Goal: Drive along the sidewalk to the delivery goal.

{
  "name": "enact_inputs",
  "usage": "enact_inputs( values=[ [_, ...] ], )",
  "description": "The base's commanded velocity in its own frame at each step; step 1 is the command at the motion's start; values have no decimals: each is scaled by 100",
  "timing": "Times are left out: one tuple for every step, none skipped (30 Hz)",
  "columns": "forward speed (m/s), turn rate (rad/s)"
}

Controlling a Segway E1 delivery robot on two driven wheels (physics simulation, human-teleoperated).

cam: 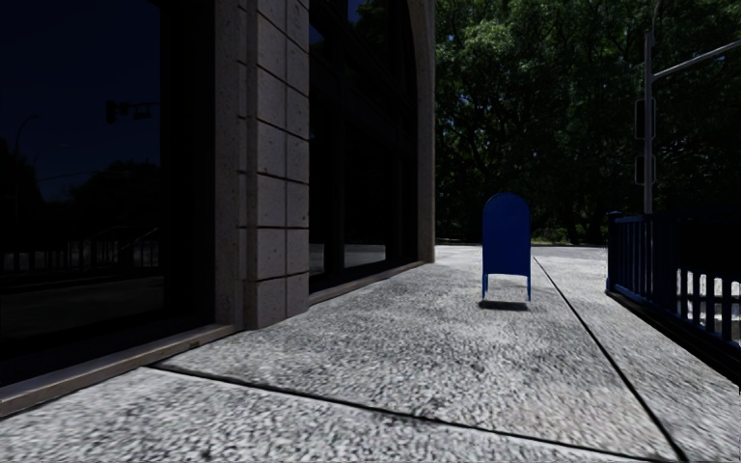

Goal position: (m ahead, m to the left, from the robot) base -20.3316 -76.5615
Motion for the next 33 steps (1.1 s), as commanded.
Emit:
enact_inputs(
  values=[
    [200,0],
    [200,0],
    [200,0],
    [200,0],
    [200,0],
    [200,0],
    [200,0],
    [200,0],
    [200,0],
    [200,0],
    [200,0],
    [200,0],
    [200,0],
    [200,0],
    [200,-1],
    [200,-8],
    [200,-8],
    [200,-14],
    [200,-19],
    [200,-19],
    [200,-21],
    [200,-23],
    [200,-25],
    [200,-25],
    [200,-25],
    [200,-36],
    [200,-43],
    [200,-46],
    [200,-46],
    [200,-46],
    [200,-46],
    [200,-46],
    [200,-46]
  ],
)
